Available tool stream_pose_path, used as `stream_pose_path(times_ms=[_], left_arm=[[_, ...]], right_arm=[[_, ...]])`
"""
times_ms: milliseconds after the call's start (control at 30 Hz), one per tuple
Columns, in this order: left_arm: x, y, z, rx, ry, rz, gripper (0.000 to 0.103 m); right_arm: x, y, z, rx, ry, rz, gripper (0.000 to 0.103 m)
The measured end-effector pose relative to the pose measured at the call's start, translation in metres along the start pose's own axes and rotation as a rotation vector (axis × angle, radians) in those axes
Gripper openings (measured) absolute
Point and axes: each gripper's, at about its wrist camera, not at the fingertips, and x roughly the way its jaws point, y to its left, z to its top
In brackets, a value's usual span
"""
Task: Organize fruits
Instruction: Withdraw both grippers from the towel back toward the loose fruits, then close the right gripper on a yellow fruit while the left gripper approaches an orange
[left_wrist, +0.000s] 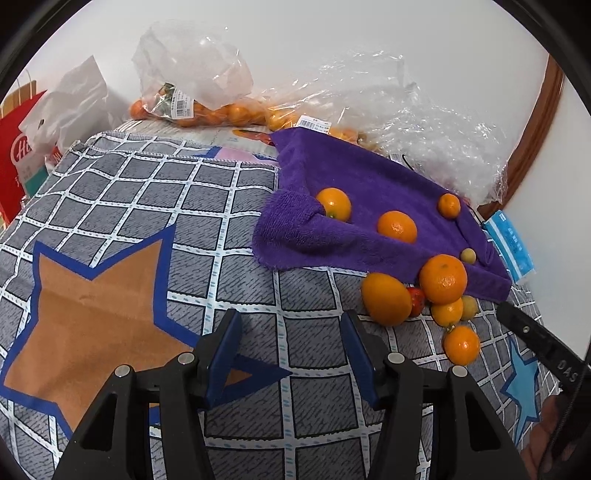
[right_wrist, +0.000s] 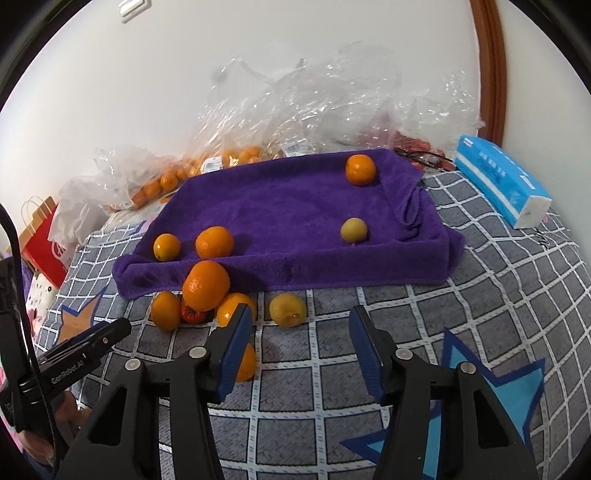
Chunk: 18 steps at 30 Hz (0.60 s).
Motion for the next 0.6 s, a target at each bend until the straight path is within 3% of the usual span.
stream_pose_path(times_ms=[600], left_arm=[[0.003, -0.005, 0.001, 0.027, 0.010, -0.011, 0.058]], right_arm=[[0.051, 0.010, 0.002, -0.064, 0.076, -0.022, 0.037]])
